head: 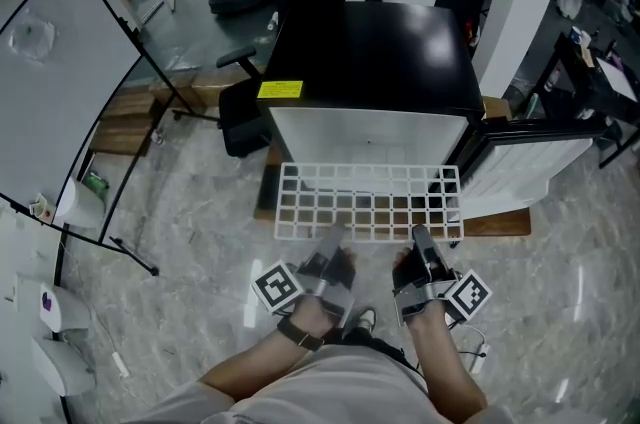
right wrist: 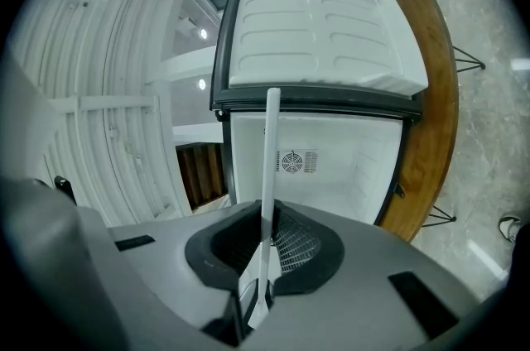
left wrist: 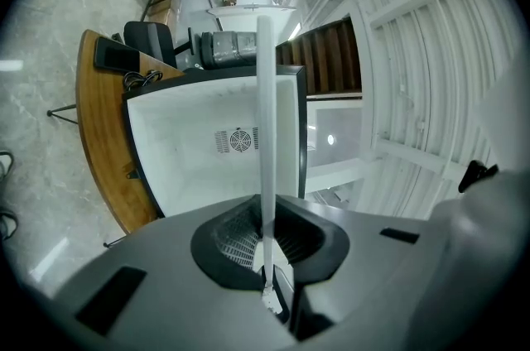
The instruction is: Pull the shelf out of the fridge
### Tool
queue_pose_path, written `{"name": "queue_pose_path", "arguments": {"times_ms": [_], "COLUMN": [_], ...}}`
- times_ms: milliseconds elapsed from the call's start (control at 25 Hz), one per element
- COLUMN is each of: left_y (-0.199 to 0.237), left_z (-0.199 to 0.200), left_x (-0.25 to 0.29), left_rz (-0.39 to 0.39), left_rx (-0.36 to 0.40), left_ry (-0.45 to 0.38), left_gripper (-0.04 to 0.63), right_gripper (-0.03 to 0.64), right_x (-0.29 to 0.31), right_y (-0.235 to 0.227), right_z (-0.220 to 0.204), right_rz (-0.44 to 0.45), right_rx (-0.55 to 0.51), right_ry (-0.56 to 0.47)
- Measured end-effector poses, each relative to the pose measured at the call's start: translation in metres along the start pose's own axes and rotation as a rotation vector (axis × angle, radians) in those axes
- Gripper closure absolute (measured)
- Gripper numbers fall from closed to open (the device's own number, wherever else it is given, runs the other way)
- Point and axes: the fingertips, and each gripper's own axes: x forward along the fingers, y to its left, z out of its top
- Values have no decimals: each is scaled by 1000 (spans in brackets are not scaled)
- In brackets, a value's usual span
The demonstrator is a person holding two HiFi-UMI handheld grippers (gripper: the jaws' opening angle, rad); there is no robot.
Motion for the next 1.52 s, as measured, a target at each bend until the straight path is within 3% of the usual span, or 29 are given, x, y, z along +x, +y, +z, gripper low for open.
{"name": "queue_pose_path", "arguments": {"times_ms": [600,1120,1520], "left_y": [-10,-13,-23], "left_z": [-38,-31,-18], "left_x": [-35,-35,-33], "left_rz": [24,28,-12], "left_rx": [29,30,16], "left_ry": [-17,8,28], "left_gripper": [566,566,566], "right_gripper": [572,572,572], "right_x": [-47,-41,-35], "right_y": [7,10,24], "right_z": [-3,-9,-15], "right_rz": [5,10,11], "right_rx": [19,15,-28], "right_ry": [40,28,3]}}
